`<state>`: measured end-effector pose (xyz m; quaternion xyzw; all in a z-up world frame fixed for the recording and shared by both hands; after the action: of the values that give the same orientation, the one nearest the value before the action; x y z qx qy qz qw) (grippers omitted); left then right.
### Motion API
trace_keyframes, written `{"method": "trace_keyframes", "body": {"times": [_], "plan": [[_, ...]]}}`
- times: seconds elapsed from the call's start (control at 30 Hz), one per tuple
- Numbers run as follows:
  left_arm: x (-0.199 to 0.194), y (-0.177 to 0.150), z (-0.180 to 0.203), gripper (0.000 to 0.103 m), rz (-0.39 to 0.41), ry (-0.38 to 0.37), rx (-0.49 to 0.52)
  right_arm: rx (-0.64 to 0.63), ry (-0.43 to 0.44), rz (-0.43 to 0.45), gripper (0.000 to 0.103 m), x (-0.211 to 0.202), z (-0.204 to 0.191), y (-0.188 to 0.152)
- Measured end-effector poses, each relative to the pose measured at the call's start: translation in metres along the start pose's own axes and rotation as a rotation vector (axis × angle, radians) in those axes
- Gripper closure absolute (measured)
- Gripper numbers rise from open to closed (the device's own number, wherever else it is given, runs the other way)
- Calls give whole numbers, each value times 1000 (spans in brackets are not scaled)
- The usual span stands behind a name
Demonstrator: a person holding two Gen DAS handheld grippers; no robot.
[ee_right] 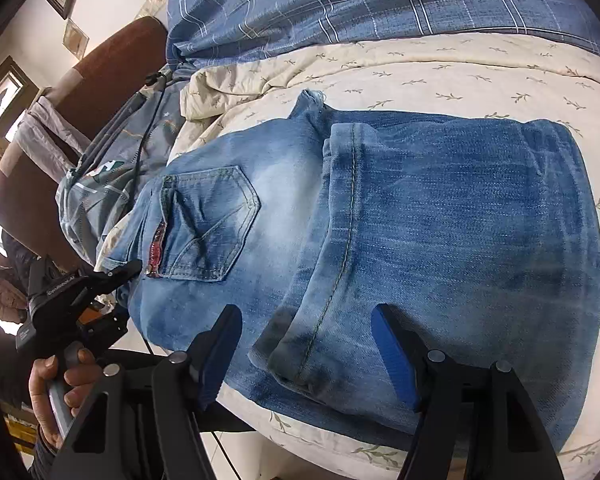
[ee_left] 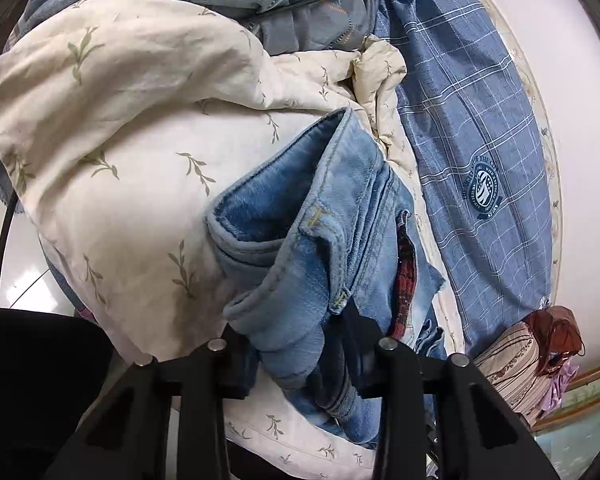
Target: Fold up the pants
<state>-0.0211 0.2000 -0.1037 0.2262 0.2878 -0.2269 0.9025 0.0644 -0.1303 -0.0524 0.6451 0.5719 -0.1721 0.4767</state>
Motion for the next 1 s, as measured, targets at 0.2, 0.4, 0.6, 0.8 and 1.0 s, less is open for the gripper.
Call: {"method": "trace_keyframes", "body": {"times": [0.2, 0.4, 0.6, 0.8, 1.0], "plan": [[2, -5, 9, 77, 23, 53, 74, -12, 4, 3, 32, 0, 0, -1], [-12, -11, 59, 86, 101, 136, 334, 16, 20, -13, 32, 0, 3, 1], [-16, -35, 137, 87, 175, 223, 730, 106, 114, -15, 32, -3, 19, 3], [-7, -79, 211, 88, 162, 246, 1132, 248, 249, 125, 32, -49, 50, 7], [21, -160, 262, 88, 61, 241, 1544, 346, 275, 299, 32, -100, 96, -4]]}}
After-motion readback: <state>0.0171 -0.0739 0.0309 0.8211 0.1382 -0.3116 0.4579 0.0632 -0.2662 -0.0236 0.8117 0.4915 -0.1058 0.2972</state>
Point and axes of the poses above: each gripper's, at about its wrist camera, not at the fingertips, and x roughly the way its jaws point, z to its right, y to its top, the point moved 1 cm from there along x, roughly the way its jaws point, and after that the axes turned 6 degrees about x, right-handed, at the moved point
